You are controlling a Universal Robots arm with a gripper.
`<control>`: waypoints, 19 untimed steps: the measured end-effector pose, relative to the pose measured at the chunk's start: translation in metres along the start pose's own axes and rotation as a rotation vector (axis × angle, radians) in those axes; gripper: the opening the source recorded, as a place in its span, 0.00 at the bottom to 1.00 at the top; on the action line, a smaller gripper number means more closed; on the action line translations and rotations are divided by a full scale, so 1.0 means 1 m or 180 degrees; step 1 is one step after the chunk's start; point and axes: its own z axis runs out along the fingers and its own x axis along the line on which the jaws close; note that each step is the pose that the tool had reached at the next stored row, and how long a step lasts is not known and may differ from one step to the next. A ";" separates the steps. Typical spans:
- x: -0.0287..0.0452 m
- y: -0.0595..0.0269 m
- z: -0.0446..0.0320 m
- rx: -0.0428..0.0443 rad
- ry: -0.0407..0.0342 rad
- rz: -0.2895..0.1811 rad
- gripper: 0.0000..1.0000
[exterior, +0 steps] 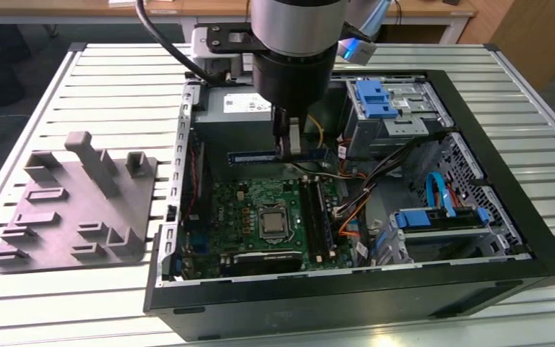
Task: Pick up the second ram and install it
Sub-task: 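Pick up the second ram and move it above second insertion slot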
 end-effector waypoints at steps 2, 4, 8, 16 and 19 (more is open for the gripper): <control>0.0002 -0.0017 0.0022 0.0000 0.0000 0.0000 0.14; 0.0010 -0.0091 0.0115 0.0000 0.0000 0.0000 0.14; 0.0024 -0.0235 0.0286 0.0000 0.0000 0.0000 0.14; 0.0031 -0.0324 0.0368 0.0000 0.0000 0.0000 0.14; 0.0034 -0.0355 0.0398 0.0000 0.0000 0.0000 0.14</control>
